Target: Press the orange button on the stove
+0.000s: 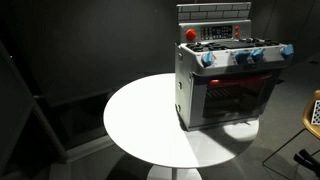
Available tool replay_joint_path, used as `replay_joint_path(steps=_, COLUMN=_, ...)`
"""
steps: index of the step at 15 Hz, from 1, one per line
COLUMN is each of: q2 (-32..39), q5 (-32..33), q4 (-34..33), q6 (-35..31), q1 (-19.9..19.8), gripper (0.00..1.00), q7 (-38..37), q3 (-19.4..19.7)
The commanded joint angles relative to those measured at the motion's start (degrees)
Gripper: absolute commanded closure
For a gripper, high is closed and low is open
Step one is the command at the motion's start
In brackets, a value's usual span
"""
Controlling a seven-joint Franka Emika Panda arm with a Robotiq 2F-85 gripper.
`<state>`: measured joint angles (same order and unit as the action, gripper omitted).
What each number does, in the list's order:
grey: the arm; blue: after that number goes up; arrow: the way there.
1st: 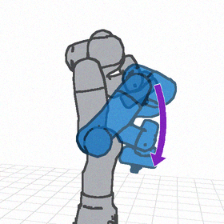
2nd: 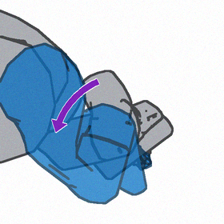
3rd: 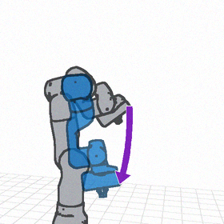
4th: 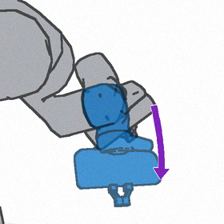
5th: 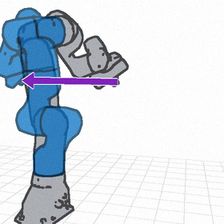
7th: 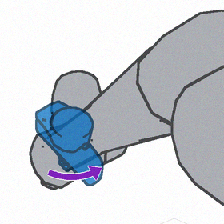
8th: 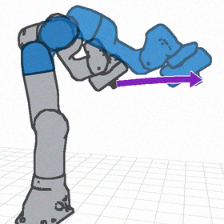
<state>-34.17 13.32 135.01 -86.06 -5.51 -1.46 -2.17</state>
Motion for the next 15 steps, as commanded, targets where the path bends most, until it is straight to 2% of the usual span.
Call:
replay_joint_path(steps=1, q2=0.07, q5=0.46, q4=-0.20, q6=0.27, q1=1.47, gripper=0.00, q7=-0.61, q3=1.12)
replay_joint_path(steps=7, q2=0.35, q5=0.98, q4=-1.55, q6=-1.78, q1=1.40, gripper=0.00, q7=-1.52, q3=0.94)
replay_joint_path(steps=15, q2=1.34, q5=3.26, q4=-5.56, q6=-11.68, q1=1.32, gripper=0.00, q7=-2.50, q3=0.16)
